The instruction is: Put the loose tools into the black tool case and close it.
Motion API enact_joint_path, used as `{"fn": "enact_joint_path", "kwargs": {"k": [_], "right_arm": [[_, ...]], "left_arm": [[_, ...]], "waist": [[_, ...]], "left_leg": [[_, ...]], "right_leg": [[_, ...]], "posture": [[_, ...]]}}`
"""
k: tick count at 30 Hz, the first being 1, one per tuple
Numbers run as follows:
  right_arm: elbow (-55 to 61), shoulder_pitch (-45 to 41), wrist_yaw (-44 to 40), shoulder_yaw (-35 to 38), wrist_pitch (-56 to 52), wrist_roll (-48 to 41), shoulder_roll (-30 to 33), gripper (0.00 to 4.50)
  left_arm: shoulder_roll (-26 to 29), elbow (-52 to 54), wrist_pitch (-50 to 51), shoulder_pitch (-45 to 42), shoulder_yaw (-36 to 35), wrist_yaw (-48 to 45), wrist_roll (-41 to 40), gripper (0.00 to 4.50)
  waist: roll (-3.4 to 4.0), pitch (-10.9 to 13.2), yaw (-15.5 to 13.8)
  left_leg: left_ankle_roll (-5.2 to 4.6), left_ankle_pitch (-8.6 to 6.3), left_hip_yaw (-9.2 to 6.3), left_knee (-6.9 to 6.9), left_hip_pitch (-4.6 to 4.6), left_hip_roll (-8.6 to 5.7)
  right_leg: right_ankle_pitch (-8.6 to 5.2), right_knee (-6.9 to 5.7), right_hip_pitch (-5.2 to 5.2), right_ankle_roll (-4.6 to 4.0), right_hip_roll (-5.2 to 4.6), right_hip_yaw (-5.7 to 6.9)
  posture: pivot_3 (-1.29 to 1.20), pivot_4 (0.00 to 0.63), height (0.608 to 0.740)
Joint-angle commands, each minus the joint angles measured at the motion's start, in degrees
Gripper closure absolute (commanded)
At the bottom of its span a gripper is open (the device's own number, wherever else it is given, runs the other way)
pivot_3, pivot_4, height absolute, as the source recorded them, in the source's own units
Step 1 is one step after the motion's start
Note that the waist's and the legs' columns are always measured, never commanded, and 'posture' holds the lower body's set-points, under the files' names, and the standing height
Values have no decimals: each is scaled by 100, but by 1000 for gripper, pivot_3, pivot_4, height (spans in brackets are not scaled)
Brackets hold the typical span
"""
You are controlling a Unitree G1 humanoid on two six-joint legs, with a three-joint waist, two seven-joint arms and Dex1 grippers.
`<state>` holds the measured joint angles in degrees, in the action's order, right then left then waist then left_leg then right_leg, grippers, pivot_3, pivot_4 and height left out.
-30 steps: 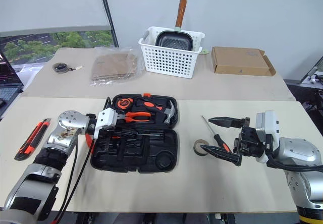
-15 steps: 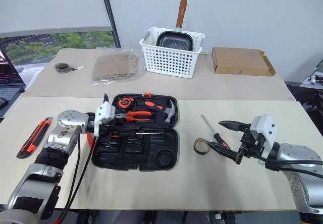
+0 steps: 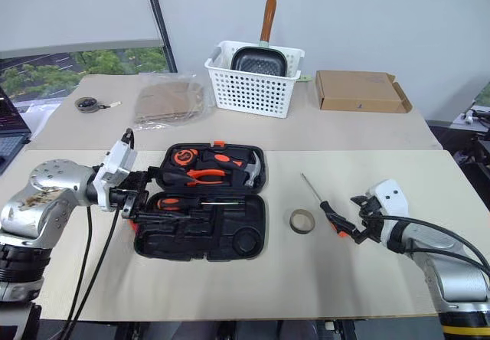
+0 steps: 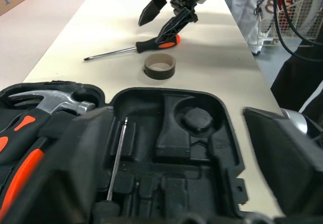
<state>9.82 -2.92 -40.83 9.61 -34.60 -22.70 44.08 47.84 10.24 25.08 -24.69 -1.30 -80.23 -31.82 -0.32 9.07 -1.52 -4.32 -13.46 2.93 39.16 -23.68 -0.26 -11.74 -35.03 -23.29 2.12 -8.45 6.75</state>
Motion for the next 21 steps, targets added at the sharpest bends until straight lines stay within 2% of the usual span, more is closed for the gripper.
{"fn": "enact_joint_path", "kwargs": {"k": [1, 4, 12, 17, 21], "right_arm": [[-21, -133, -8, -179, -254, 130, 105, 0], [-142, -205, -22, -352, -366, 263, 145, 673], [-161, -273, 125, -225, -428, 304, 23, 3356], [-138, -675, 55, -126, -53, 354, 65, 3462], [-72, -1420, -708, -565, 388, 321, 176, 3462]], "left_arm": [[123, 353, 157, 3, -238, 160, -212, 29], [146, 444, 210, 36, -286, 220, -253, 0], [137, 504, 264, 41, -328, 337, -348, 0], [141, 547, 374, 167, -566, 586, -435, 0], [306, 752, 581, 594, -980, 756, -614, 0]], "waist": [[0, 0, -1], [0, 0, 10], [-1, 0, 12], [0, 1, 25], [1, 3, 107]], "left_leg": [[1, 1, 0, 0, -1, 3], [4, 3, 3, 0, -2, 7], [4, 2, 9, 0, -1, 7], [6, 4, 13, 0, -1, 7], [8, 6, 22, -2, -3, 11]], "right_leg": [[0, 1, -2, 0, 3, 0], [-4, -2, -6, -7, 7, 1], [-5, -1, -4, -10, 10, 1], [-3, -2, -7, -12, 9, -3], [-2, -10, -25, -13, 12, -16]], "posture": [[0, 150, 700], [0, 150, 700], [0, 150, 700], [0, 150, 700], [0, 150, 700]]}}
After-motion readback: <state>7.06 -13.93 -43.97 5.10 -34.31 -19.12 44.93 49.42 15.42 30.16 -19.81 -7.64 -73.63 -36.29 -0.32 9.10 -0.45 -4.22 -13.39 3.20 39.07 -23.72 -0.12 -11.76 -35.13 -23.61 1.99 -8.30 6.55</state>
